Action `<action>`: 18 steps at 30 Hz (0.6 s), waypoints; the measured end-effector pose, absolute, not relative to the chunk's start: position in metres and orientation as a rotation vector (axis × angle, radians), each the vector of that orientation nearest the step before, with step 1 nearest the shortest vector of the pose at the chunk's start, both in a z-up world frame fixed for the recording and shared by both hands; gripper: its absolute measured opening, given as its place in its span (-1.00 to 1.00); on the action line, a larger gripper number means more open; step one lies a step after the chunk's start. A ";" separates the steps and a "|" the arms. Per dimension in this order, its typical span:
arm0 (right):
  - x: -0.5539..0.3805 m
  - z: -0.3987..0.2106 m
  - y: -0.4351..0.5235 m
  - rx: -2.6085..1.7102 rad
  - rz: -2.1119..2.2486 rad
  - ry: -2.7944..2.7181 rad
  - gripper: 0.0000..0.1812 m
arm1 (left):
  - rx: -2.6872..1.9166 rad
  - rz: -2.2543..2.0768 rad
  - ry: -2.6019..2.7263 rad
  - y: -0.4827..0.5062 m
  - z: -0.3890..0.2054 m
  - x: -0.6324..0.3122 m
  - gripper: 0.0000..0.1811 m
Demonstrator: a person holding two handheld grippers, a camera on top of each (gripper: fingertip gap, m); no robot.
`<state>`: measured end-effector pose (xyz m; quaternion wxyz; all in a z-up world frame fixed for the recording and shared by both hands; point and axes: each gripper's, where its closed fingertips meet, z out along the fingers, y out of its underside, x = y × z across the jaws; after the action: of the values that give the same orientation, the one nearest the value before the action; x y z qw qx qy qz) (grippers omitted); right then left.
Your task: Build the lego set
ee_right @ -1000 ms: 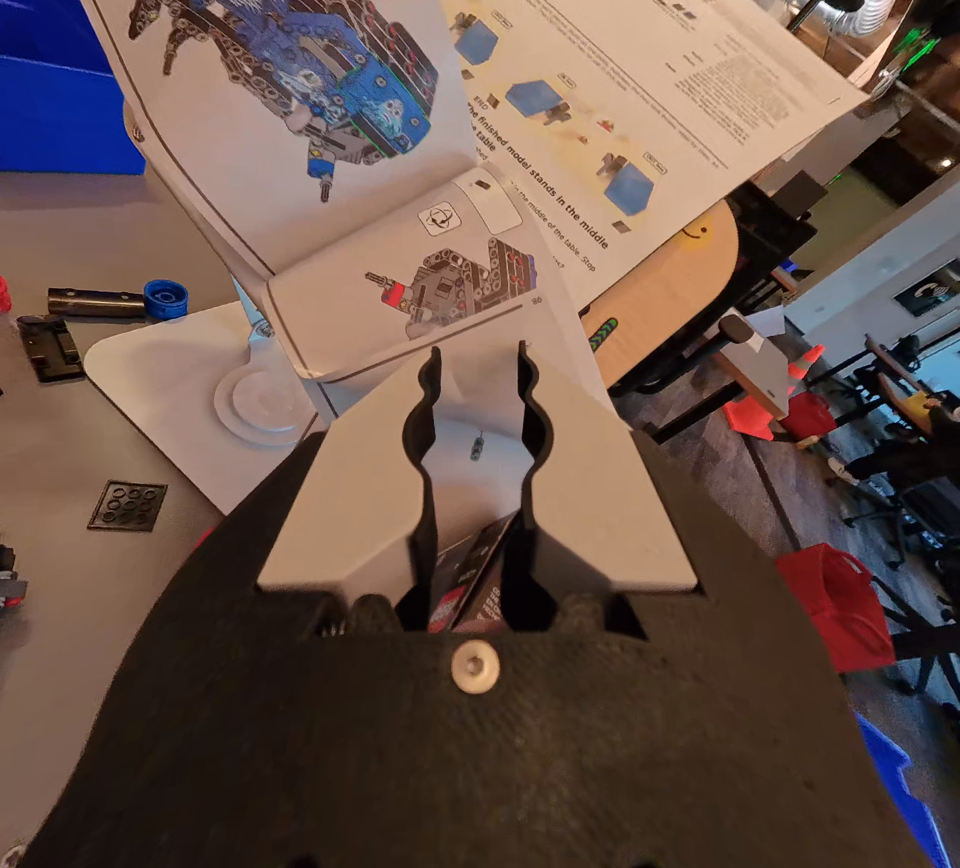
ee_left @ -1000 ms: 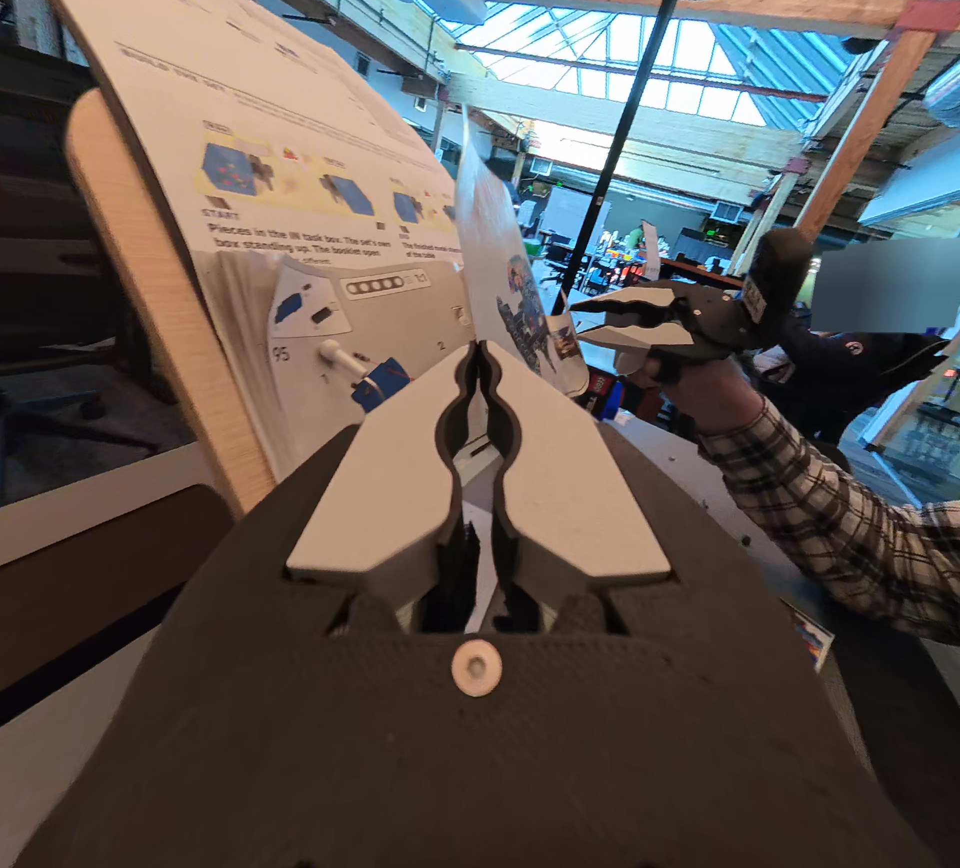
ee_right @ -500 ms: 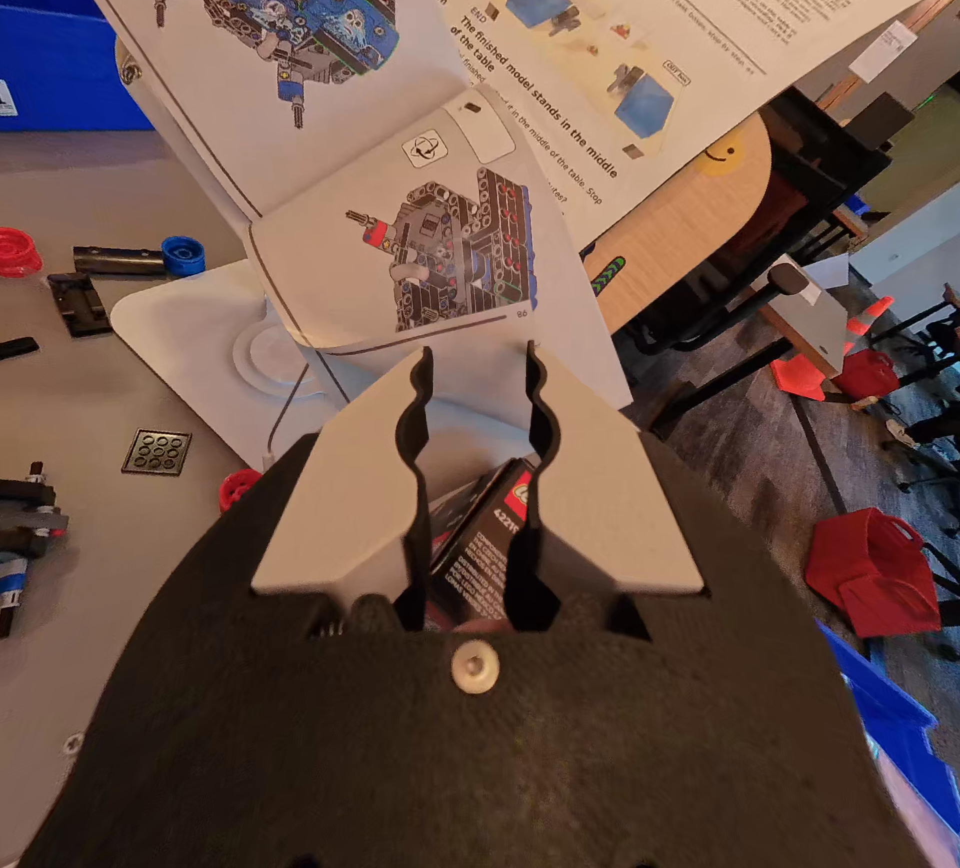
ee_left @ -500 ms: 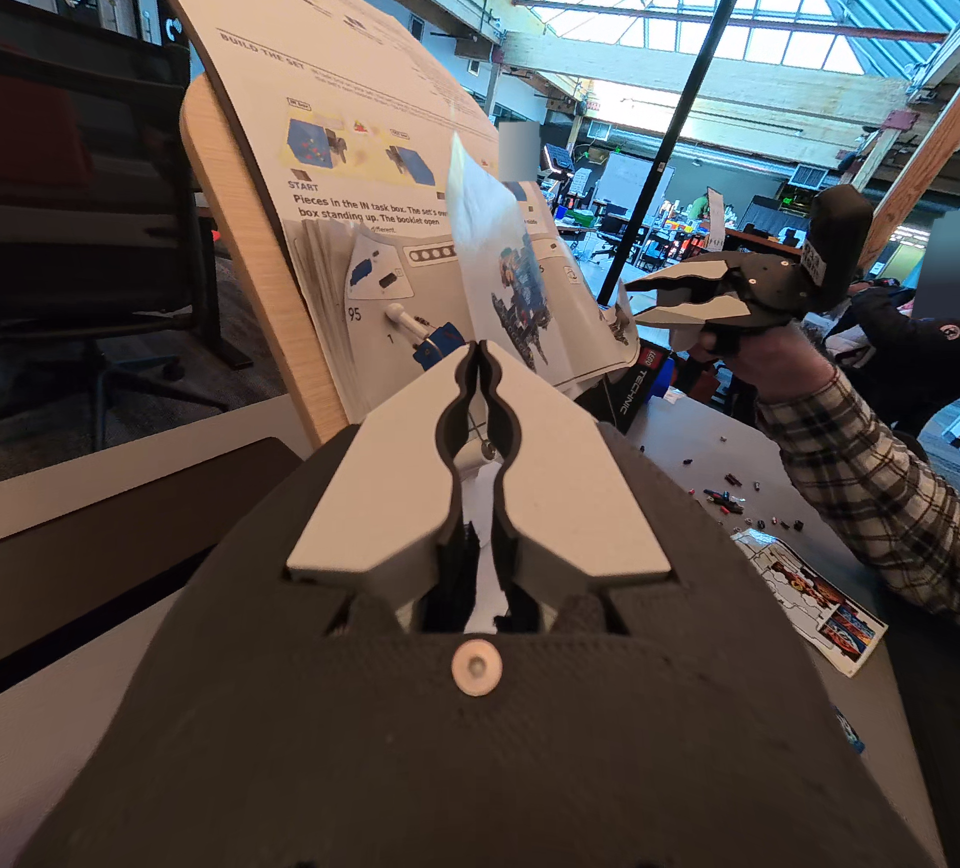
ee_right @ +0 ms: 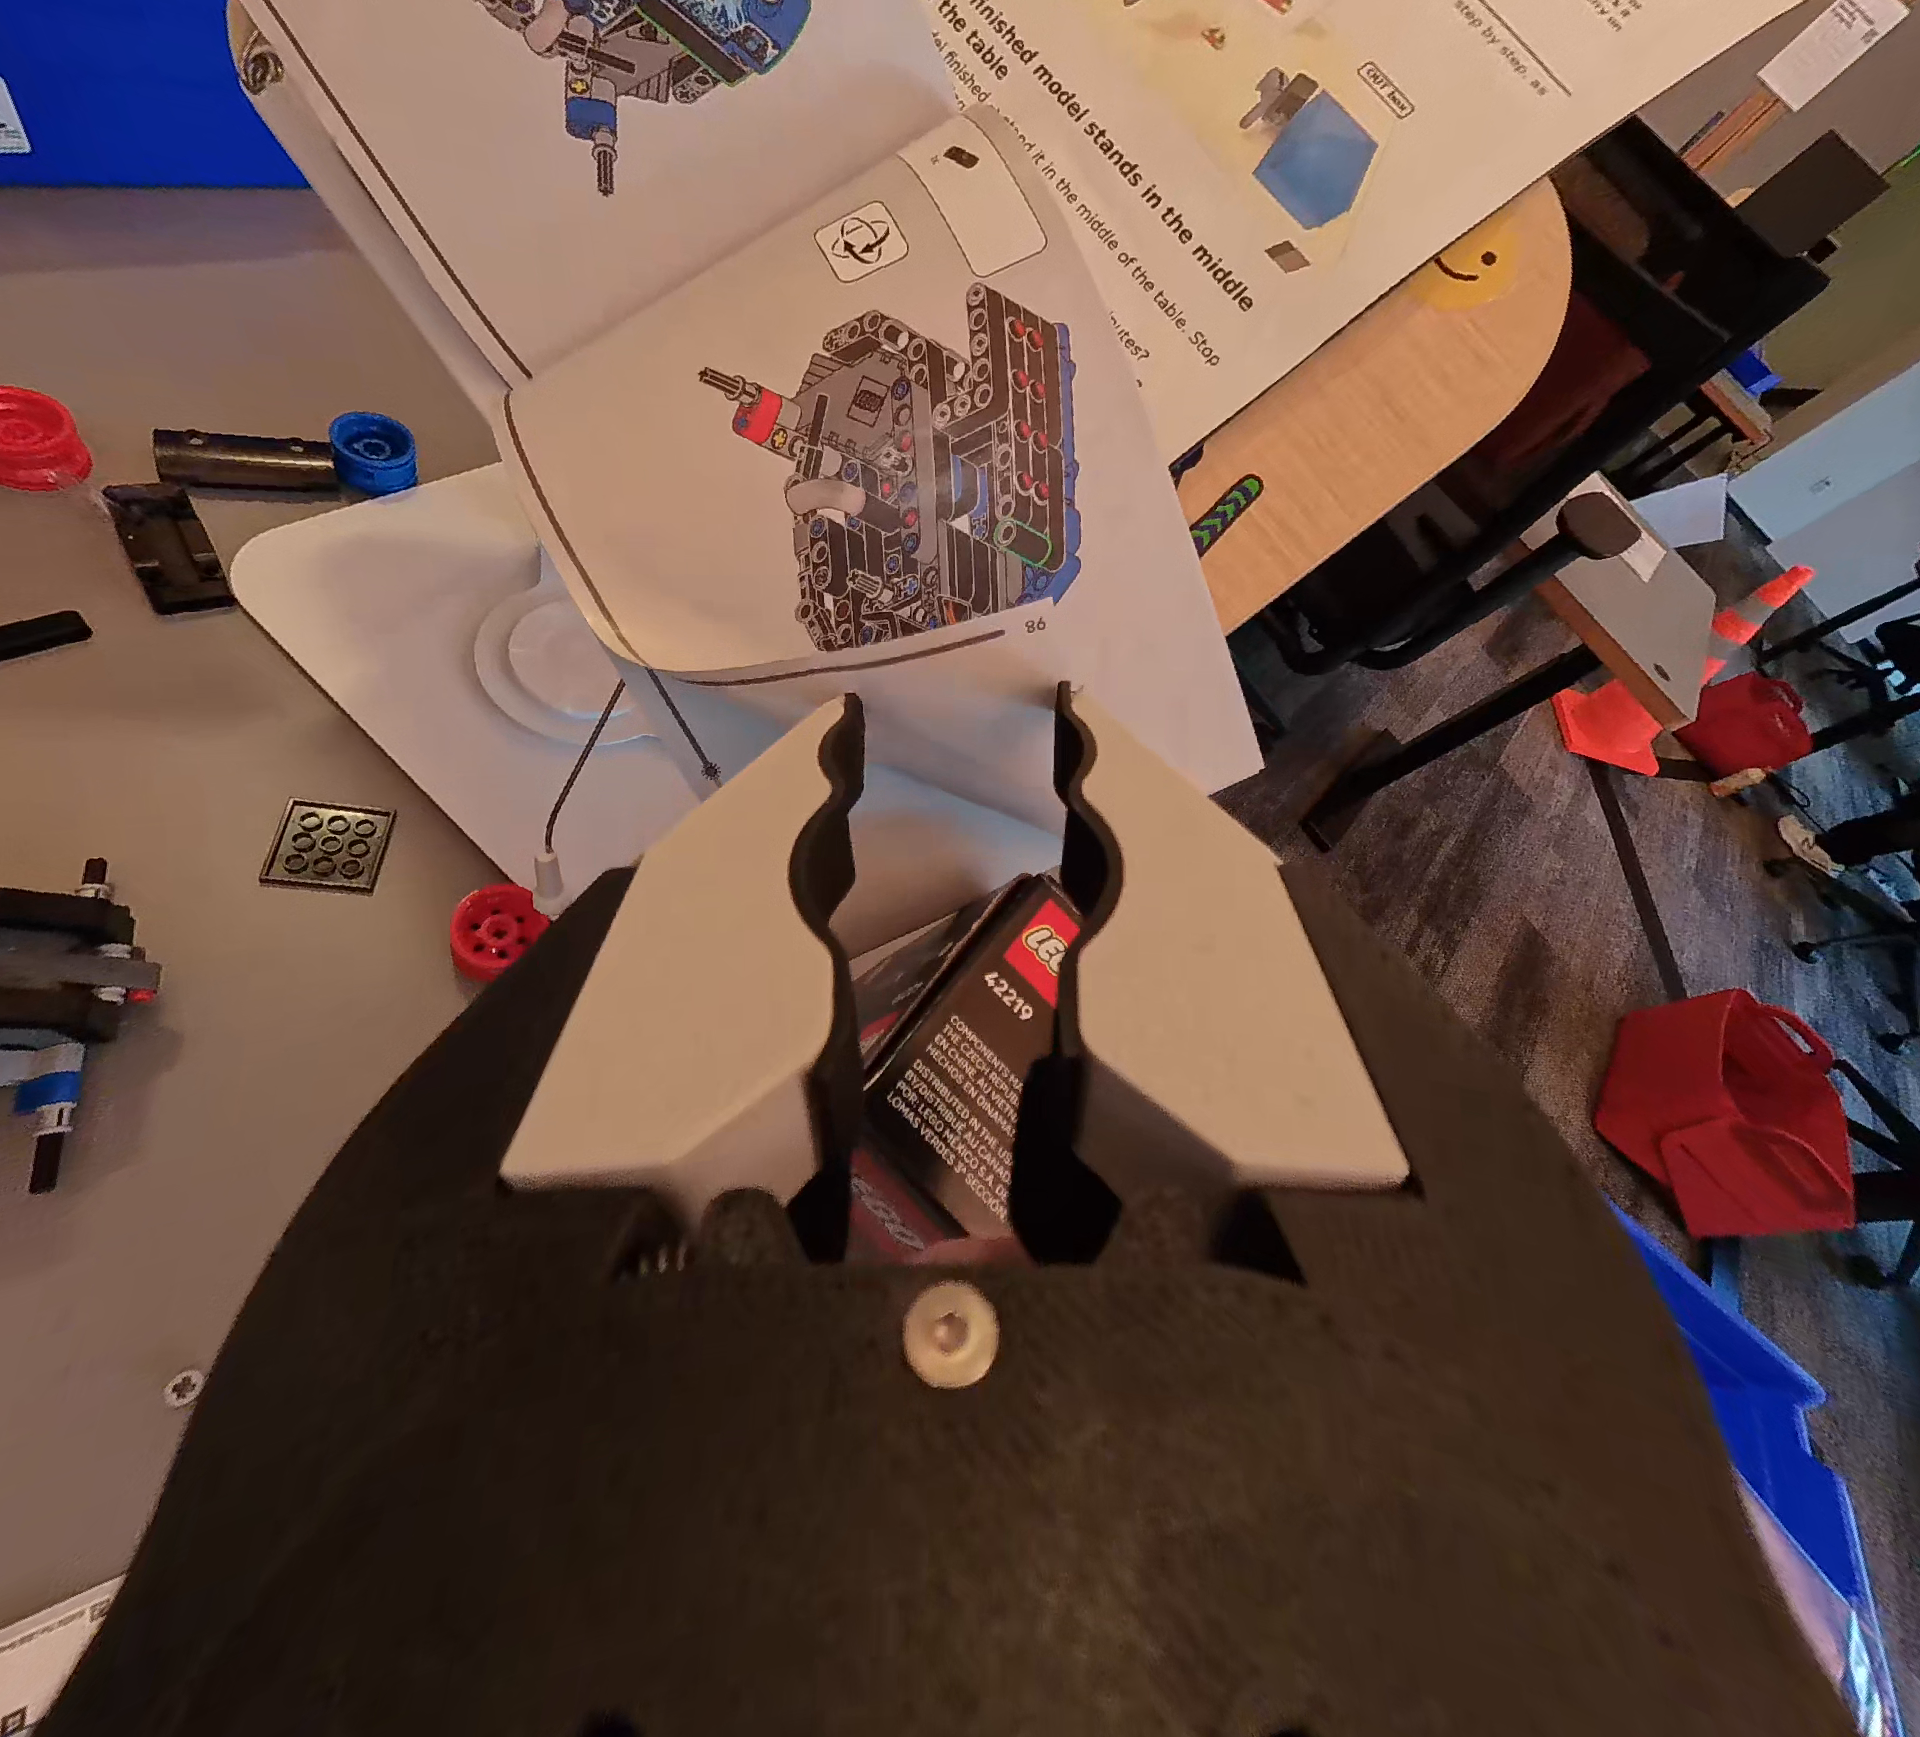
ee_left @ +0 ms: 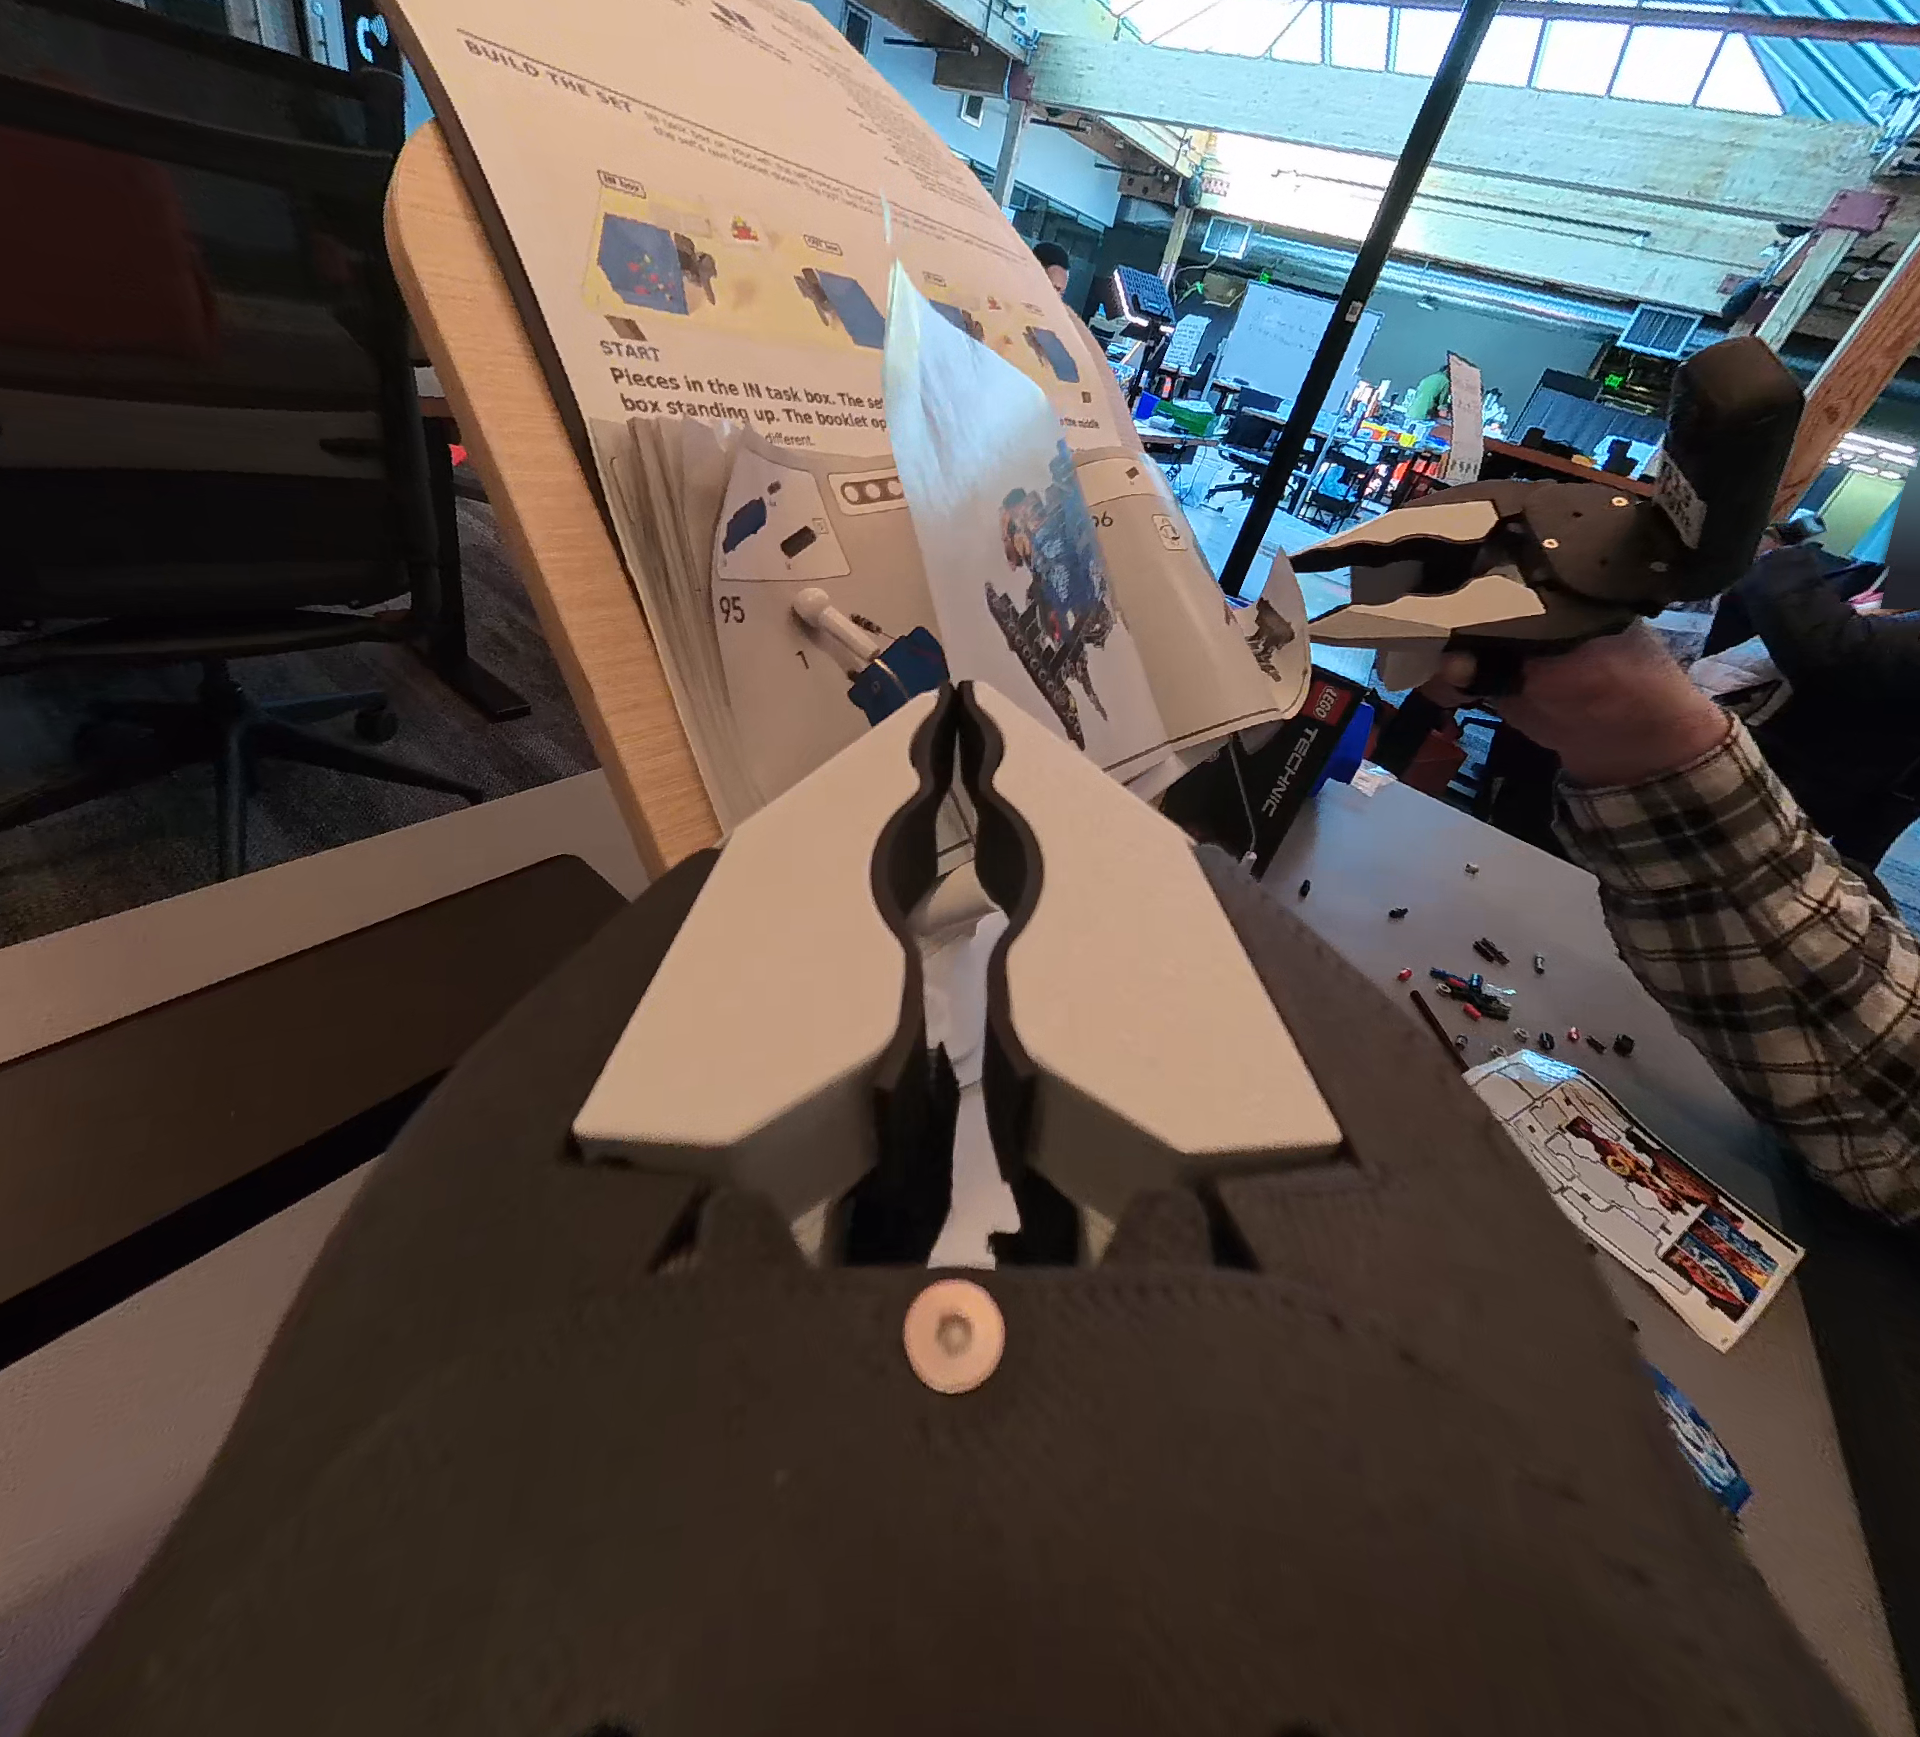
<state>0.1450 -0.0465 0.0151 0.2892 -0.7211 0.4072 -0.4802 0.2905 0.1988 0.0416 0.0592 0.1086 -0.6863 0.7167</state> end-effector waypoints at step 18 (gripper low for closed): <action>0.141 0.014 -0.049 -1.954 -1.282 1.098 -0.60 | 0.342 2.163 -2.087 0.199 0.038 0.293 -1.00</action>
<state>0.1408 -0.0486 0.0144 0.2759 -0.7273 0.4087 -0.4773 0.2935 0.1990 0.0385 0.0583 0.1130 -0.6887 0.7139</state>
